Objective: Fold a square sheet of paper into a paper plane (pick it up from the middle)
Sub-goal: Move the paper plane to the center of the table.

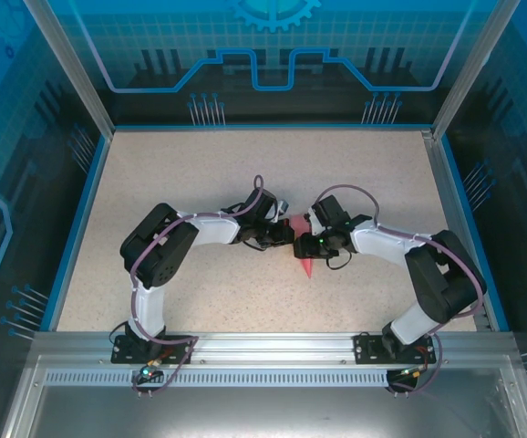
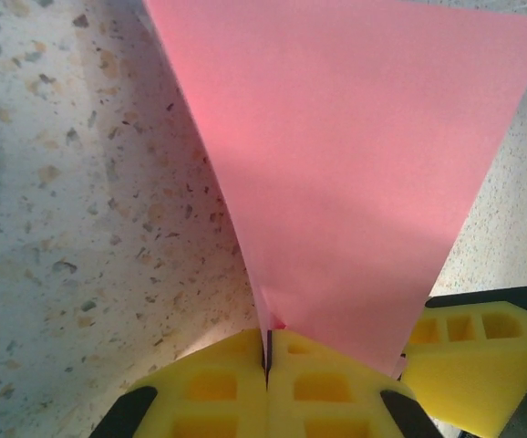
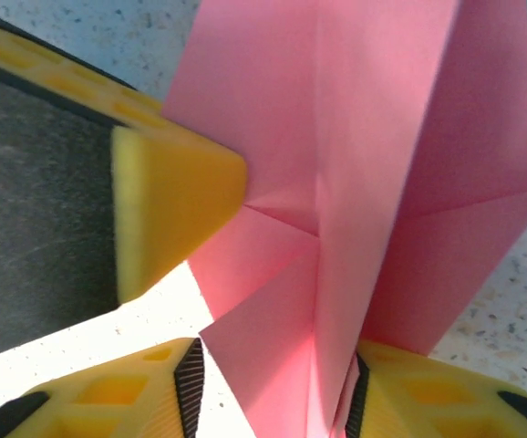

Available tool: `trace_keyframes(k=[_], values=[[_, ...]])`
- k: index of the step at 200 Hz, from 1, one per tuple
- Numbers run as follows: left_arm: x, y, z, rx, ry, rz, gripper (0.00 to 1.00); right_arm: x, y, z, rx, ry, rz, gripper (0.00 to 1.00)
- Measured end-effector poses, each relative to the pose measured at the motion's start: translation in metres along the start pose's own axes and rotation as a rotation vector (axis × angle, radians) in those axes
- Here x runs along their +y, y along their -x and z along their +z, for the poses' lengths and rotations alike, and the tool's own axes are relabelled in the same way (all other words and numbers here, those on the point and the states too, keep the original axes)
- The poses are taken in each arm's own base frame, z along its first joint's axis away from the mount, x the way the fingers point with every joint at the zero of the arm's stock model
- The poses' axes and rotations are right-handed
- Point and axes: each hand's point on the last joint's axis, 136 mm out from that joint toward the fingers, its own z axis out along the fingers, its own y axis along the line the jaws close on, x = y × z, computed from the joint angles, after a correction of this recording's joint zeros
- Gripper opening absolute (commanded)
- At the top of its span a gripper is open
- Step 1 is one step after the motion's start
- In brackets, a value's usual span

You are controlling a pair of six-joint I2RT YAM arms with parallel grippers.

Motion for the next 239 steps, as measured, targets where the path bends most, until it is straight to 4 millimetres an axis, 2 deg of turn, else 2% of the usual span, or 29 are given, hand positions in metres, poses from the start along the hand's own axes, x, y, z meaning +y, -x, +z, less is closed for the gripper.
trace_keyframes(k=[51, 110, 129, 157, 170, 189, 219, 239], values=[[0.002, -0.001, 0.0, 0.004, 0.006, -0.006, 0.0, -0.007, 0.002, 0.002, -0.001, -0.045, 0.007, 0.28], [0.002, 0.004, -0.009, -0.011, 0.019, -0.034, 0.31, -0.008, 0.006, 0.004, -0.007, -0.085, 0.003, 0.19], [-0.002, 0.012, -0.02, -0.045, 0.024, -0.047, 0.37, -0.01, 0.004, 0.005, 0.006, -0.108, 0.002, 0.19], [-0.002, 0.024, -0.041, -0.109, 0.054, -0.077, 0.43, -0.004, 0.012, 0.004, -0.009, -0.117, -0.012, 0.2], [0.004, 0.027, -0.05, -0.14, 0.086, -0.104, 0.44, -0.001, 0.015, 0.004, -0.013, -0.12, -0.012, 0.21], [0.019, 0.03, -0.062, -0.18, 0.149, -0.155, 0.52, 0.001, 0.019, 0.005, -0.016, -0.133, -0.011, 0.22], [0.05, 0.025, -0.081, -0.224, 0.268, -0.238, 0.61, -0.002, 0.021, 0.011, -0.003, -0.17, 0.004, 0.23], [0.062, 0.023, -0.091, -0.247, 0.324, -0.275, 0.66, -0.004, 0.021, 0.013, 0.008, -0.191, 0.011, 0.24]])
